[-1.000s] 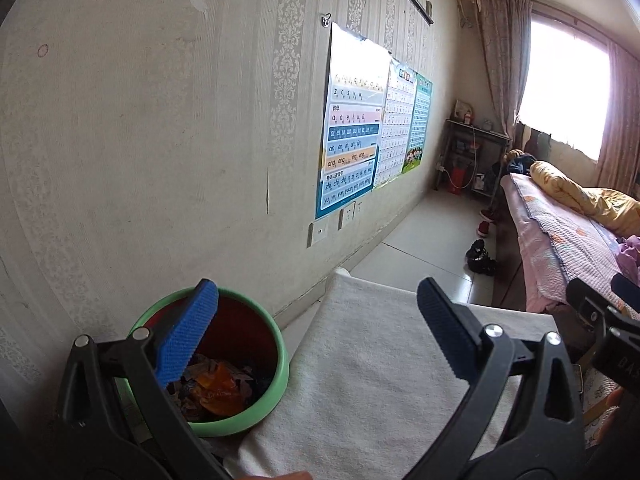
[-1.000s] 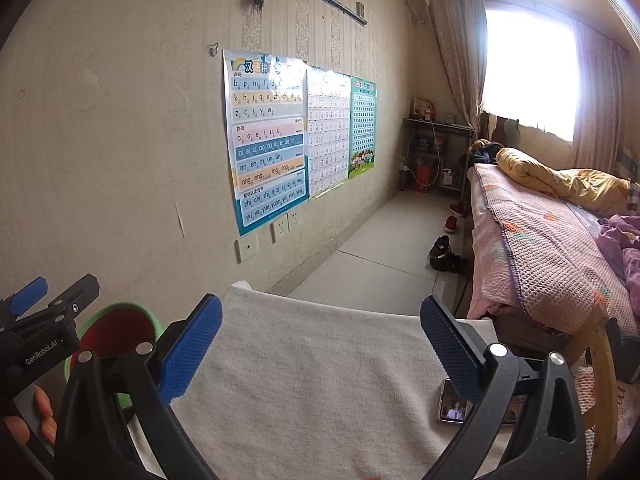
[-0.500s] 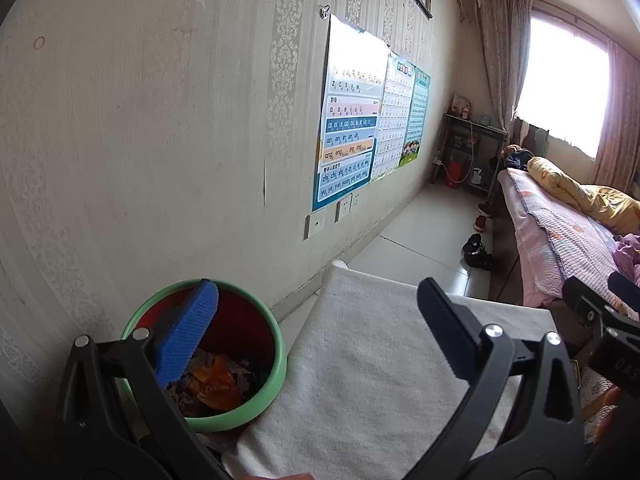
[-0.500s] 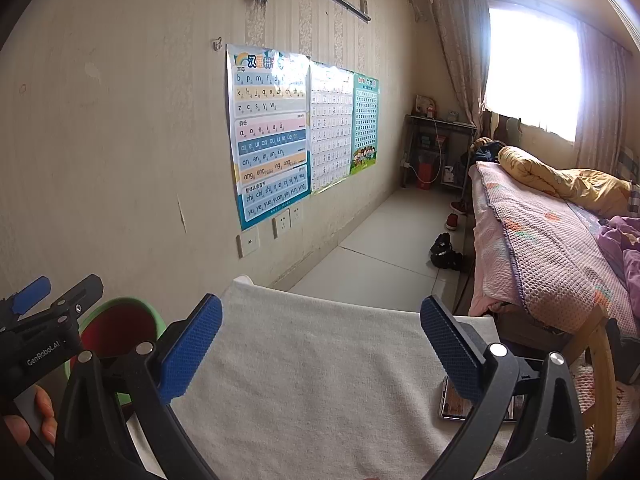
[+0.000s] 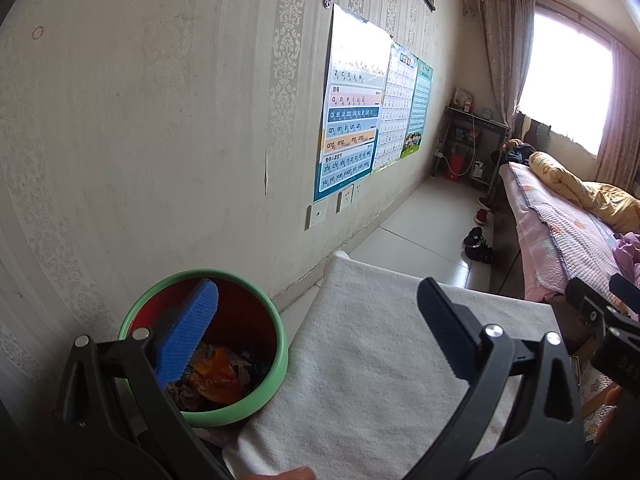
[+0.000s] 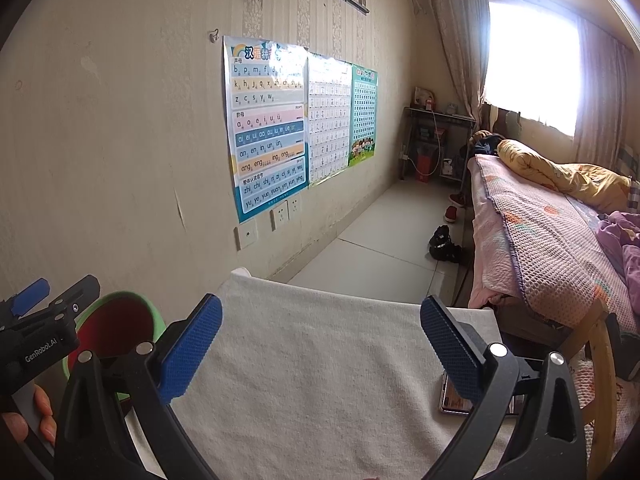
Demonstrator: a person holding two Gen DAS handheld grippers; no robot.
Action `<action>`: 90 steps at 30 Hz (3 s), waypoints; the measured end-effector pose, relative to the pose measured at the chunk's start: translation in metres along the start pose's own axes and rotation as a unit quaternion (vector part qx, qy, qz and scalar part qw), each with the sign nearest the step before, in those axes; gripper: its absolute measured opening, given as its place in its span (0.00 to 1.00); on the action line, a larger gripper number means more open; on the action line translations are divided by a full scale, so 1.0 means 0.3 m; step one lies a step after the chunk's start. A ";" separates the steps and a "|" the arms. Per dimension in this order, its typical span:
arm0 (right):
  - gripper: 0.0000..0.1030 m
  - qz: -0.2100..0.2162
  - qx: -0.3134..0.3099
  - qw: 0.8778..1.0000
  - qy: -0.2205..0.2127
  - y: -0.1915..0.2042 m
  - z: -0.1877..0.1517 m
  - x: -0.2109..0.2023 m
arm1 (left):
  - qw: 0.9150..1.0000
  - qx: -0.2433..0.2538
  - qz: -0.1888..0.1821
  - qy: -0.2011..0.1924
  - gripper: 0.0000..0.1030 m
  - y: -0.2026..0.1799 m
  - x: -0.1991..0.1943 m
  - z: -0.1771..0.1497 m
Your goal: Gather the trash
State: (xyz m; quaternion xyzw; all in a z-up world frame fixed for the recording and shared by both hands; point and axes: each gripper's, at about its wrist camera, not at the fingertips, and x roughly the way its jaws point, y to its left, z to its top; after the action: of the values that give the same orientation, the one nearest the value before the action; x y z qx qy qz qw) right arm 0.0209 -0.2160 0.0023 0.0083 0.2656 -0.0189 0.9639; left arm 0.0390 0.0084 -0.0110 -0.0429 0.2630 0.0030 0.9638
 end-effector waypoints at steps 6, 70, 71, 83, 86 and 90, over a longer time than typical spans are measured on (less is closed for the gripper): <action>0.93 -0.001 0.000 1.000 0.003 -0.006 -0.005 0.006 | 1.000 -0.001 -0.001 0.002 0.95 0.003 0.002 -0.001; 0.94 -0.151 0.140 0.958 0.201 -0.430 -0.673 0.235 | 0.932 -0.338 0.008 0.129 0.95 0.643 -0.014 -0.433; 0.94 -0.151 0.140 0.958 0.201 -0.430 -0.672 0.235 | 0.926 -0.354 0.004 0.129 0.95 0.659 -0.012 -0.444; 0.94 -0.151 0.140 0.958 0.201 -0.429 -0.672 0.235 | 0.895 -0.425 -0.016 0.133 0.95 0.722 0.016 -0.489; 0.94 -0.151 0.140 0.958 0.201 -0.429 -0.673 0.235 | 0.890 -0.439 -0.002 0.125 0.95 0.733 -0.001 -0.497; 0.94 -0.151 0.140 0.958 0.201 -0.429 -0.673 0.235 | 0.881 -0.459 0.017 0.117 0.95 0.750 -0.022 -0.509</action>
State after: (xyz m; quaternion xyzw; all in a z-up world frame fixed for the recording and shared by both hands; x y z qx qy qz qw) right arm -0.0271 -0.3415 -0.2079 0.1066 0.4468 -0.1993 0.8656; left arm -0.0502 0.2200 -0.1569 -0.4758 0.3440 0.1350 0.7981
